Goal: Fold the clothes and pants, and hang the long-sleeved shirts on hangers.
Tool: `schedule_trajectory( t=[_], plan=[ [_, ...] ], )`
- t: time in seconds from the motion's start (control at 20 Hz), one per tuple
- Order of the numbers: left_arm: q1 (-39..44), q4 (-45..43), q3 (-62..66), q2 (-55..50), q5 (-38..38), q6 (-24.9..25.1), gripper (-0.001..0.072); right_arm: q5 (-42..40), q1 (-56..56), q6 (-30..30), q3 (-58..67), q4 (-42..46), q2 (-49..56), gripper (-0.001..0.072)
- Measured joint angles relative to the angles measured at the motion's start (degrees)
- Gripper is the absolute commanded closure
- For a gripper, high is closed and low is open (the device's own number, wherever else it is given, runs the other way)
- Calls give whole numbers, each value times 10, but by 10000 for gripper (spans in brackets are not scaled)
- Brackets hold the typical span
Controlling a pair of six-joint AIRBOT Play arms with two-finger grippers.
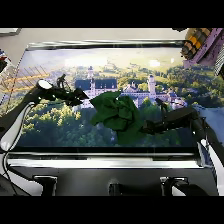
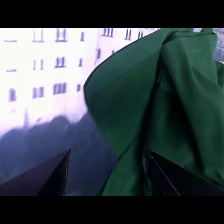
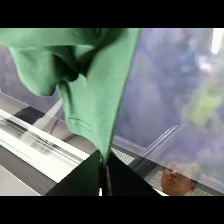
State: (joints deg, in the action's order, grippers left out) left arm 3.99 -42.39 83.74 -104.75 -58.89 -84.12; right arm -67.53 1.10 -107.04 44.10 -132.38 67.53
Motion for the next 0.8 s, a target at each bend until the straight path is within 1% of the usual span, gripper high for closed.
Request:
schedule_trajectory(
  t=[0.35, 0.6, 0.65, 0.7, 0.75, 0.8],
  plan=[
    [36, 19, 0, -35, 68, 5, 207, 7, 1, 6, 0, -8, -23, 680],
    [47, 25, 1, -45, 99, -1, 208, 9, 1, 6, 0, -10, -25, 680],
    [49, 29, 1, -48, 102, -2, 223, 9, 1, 6, 0, -11, -25, 680],
    [51, 29, 1, -50, 104, -3, 365, 9, 1, 6, 0, -11, -25, 680],
    [53, 26, 1, -54, 106, -4, 547, 9, 1, 6, 0, -12, -25, 680],
    [55, 22, 0, -56, 106, -5, 694, 9, 1, 6, 0, -12, -25, 680]
  ],
)
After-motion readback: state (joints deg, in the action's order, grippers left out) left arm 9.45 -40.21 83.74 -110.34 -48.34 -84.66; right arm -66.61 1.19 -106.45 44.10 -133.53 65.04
